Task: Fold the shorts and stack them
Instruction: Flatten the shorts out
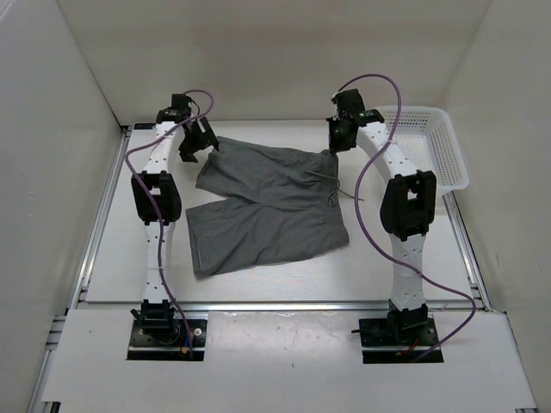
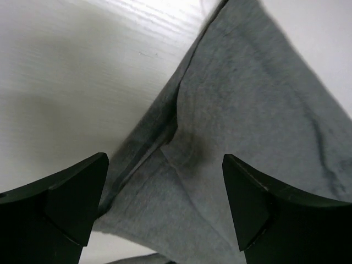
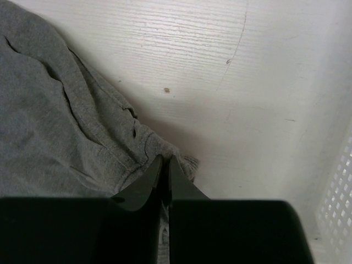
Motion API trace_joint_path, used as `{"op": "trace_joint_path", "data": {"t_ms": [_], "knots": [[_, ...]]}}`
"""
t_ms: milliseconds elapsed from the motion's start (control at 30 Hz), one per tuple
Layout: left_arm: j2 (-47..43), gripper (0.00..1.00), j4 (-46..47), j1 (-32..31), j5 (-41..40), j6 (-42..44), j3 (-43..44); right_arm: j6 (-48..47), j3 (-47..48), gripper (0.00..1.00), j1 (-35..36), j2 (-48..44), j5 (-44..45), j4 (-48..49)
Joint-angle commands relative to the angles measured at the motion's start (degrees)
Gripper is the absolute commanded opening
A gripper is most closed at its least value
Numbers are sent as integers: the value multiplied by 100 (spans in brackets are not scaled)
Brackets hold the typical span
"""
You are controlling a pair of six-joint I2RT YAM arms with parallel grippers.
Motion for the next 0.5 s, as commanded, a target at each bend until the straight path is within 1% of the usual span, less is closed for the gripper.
{"op": "trace_joint_path", "data": {"t_ms": [0,67,133,167,200,267,300,333,400,433,467], "knots": [[-101,97,101,-13,-125,22,13,37,133,1,-27,88,-76,45],[-21,97,101,-13,-125,22,-48,37,133,1,-27,88,-76,45],[-21,94,101,-13,-178,22,-171,37,133,1,-27,88,-76,45],[-108,94,101,-13,-247,22,-311,37,81,1,-27,88,-76,45],[-187,94,101,-13,-318,22,-399,37,80,9,-27,88,20,45],[-582,94,101,-13,-414,22,-679,98,194,59,-27,88,205,-148],[-766,95,101,-13,-572,22,-794,150,194,80,-27,88,284,-201],[-1212,97,101,-13,-660,22,-926,203,194,100,-27,-103,450,-201],[-1759,100,39,-13,-958,22,-1523,274,12,100,-27,-341,504,-201],[-2057,100,39,-13,-1047,-30,-1786,352,-95,100,-27,-473,504,-149],[-2643,100,39,-13,-1144,-31,-2067,431,-244,100,-27,-805,435,-9]]}}
